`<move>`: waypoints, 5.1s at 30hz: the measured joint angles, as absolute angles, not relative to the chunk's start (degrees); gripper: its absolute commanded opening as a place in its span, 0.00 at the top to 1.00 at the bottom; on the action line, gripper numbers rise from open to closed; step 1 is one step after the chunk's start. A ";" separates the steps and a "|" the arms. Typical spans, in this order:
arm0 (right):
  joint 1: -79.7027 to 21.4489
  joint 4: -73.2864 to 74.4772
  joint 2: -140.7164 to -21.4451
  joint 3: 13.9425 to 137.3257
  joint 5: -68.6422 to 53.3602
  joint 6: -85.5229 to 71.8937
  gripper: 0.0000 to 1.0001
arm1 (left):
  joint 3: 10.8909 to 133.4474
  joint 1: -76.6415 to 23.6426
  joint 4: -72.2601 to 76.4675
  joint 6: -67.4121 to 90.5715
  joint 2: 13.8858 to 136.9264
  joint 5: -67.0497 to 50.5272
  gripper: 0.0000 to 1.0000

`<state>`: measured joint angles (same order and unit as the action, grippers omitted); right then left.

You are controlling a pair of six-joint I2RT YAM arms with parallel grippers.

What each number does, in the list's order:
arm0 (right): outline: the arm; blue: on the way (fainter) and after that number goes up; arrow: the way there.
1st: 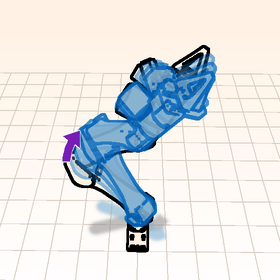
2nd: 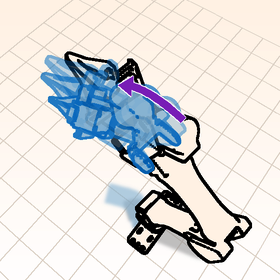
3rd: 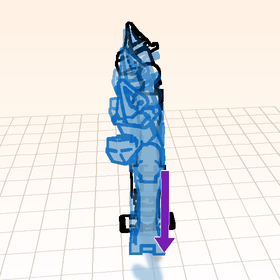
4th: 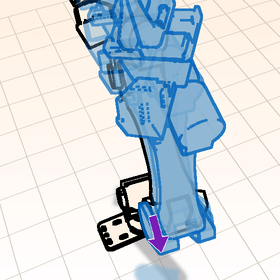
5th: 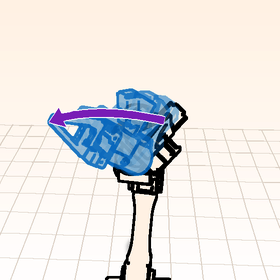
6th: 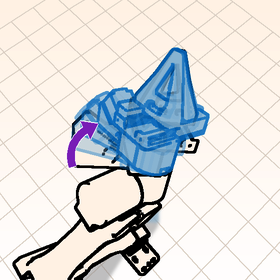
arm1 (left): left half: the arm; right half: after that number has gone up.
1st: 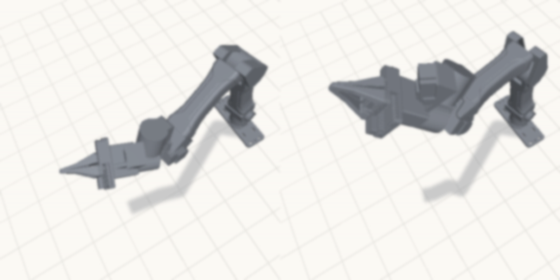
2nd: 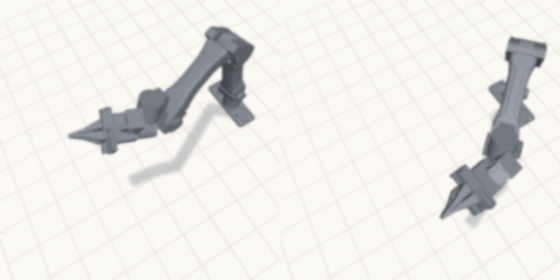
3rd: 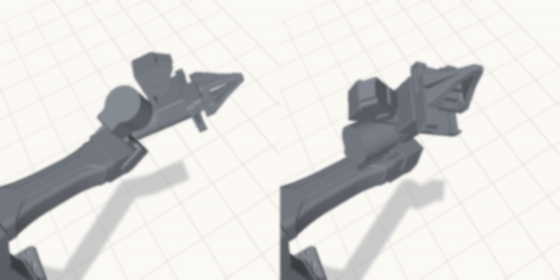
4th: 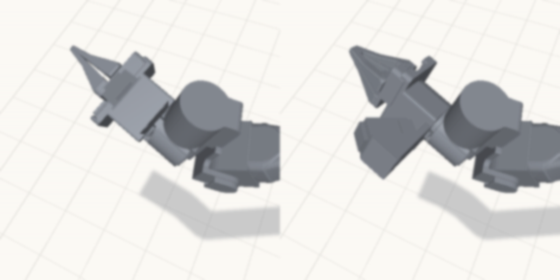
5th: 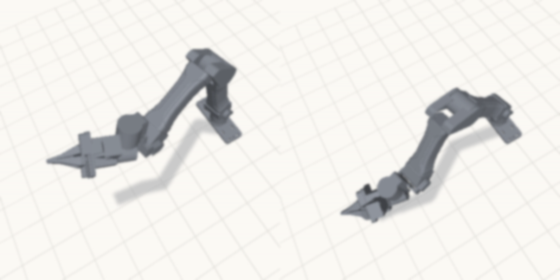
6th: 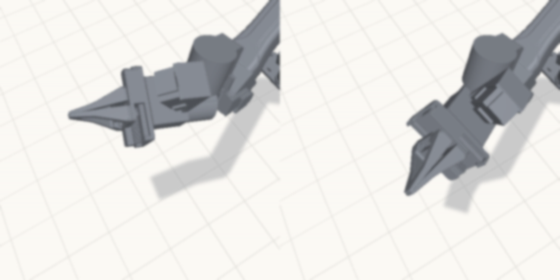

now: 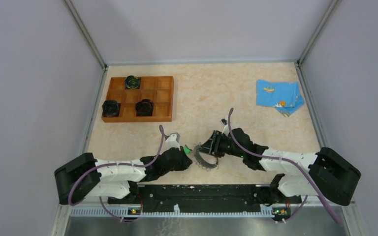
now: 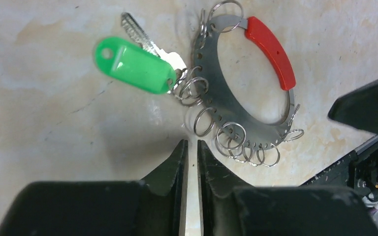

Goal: Remove the keys from the keyring

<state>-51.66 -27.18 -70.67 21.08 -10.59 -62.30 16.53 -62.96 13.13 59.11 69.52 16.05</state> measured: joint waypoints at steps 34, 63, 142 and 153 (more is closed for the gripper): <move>-65.14 -0.93 -61.58 15.14 4.47 -65.41 0.82 | 45.34 -45.80 6.17 26.37 95.26 -4.75 0.66; -43.40 0.64 -73.10 32.84 3.16 -44.66 0.44 | 26.92 -47.40 2.61 40.45 70.81 -9.34 0.63; -45.19 -32.56 -68.75 20.21 -12.95 -66.30 1.00 | 14.59 -44.40 18.94 58.54 52.71 -9.56 0.43; -45.19 -33.28 -61.41 19.11 -15.92 -69.36 1.00 | 10.48 -43.90 31.05 68.16 47.20 -11.03 0.53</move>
<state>-45.19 -33.28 -61.41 19.11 -15.92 -69.36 10.48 -43.90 31.05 68.16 47.20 -11.03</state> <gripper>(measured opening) 0.025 0.498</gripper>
